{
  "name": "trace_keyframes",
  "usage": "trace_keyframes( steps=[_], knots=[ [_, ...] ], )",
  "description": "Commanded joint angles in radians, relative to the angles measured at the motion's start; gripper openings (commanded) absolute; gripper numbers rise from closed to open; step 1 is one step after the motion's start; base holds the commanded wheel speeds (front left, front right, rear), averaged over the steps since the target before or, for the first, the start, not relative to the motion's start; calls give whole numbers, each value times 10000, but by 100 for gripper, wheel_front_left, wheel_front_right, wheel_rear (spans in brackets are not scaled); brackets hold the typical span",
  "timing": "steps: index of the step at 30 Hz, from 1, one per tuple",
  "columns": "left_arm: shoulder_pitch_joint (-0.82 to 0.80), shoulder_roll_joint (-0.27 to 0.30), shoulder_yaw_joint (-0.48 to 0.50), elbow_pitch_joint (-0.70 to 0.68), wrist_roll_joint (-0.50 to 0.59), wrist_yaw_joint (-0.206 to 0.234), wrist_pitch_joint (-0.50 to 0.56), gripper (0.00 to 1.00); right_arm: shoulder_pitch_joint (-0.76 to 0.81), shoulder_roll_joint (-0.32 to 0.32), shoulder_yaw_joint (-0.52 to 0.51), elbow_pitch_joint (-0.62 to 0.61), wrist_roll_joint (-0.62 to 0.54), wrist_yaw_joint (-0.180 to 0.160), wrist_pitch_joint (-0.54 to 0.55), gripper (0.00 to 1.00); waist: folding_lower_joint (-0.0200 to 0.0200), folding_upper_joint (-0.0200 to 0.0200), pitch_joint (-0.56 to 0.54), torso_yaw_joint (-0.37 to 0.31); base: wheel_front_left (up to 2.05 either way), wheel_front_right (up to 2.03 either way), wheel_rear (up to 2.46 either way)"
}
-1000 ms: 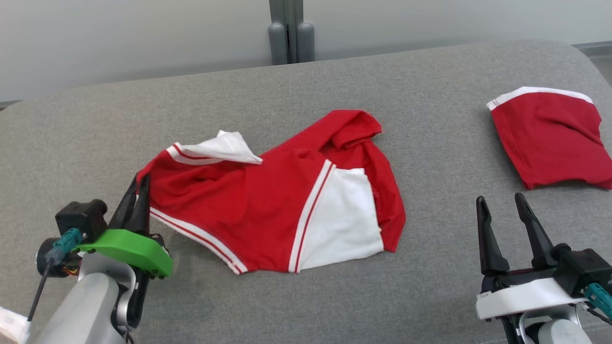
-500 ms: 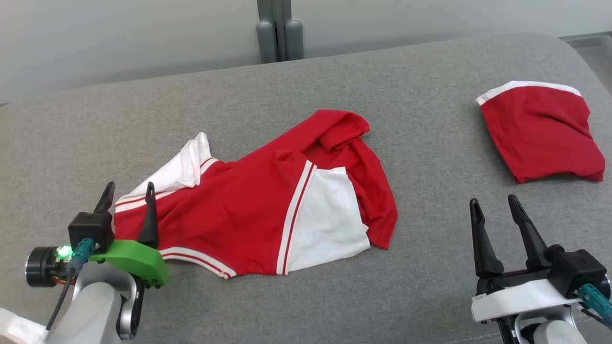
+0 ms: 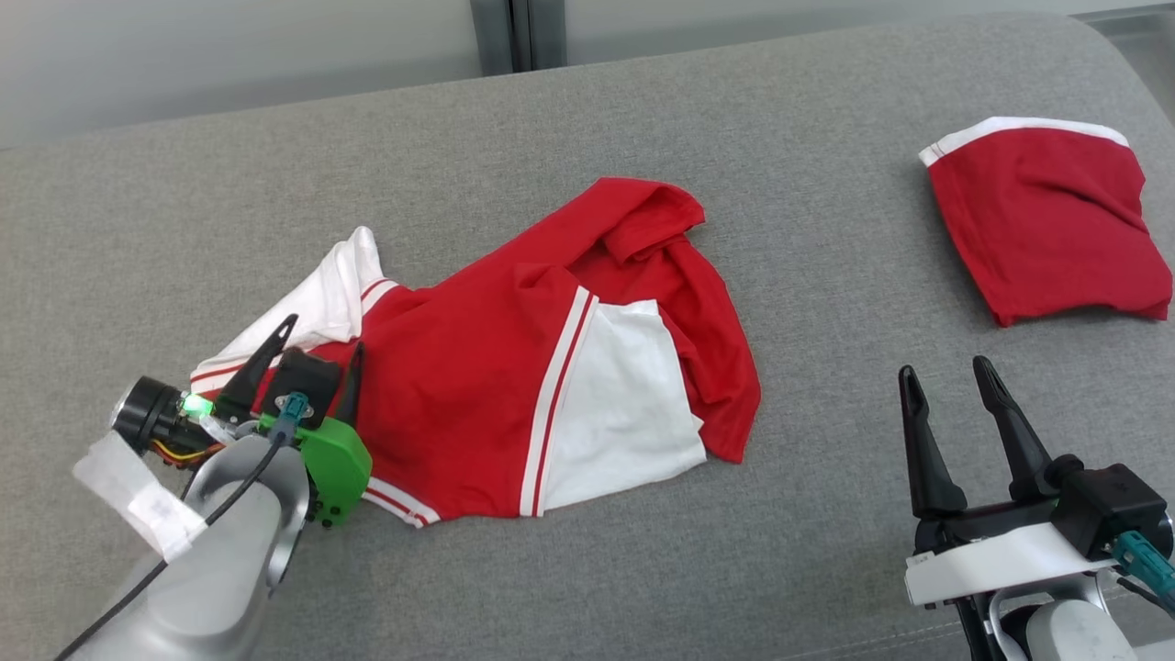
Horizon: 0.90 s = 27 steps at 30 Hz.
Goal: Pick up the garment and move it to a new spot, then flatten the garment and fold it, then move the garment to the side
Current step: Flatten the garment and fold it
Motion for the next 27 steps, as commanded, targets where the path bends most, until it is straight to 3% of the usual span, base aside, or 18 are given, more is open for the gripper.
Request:
trace_keyframes(
  steps=[1,7,14,25,26,27],
  knots=[
    [-305,134,-136,236,262,118,141,100,-88,-42,9,-18,4,-3,-29,100,0,0,140,-52,0,0,0],
    [-916,330,-453,956,805,446,475,100,-159,-67,18,-50,-18,-3,-29,100,0,0,321,-121,0,0,0],
    [-1114,467,-821,1319,923,-65,618,100,-184,-53,-25,-78,-30,-1,-29,100,0,0,465,-126,0,0,0],
    [-1775,411,-1573,1756,1456,-481,374,100,-439,-6,59,-34,9,-1,-29,100,0,0,767,-205,0,0,0],
    [-1831,398,-1624,1802,1483,-520,329,97,-432,-1,46,-30,12,-1,-29,100,0,0,793,-223,0,0,0],
    [-1880,380,-1655,1834,1480,-522,305,83,-438,5,37,-37,17,-1,-29,100,0,0,813,-236,0,0,0]
  ],
)
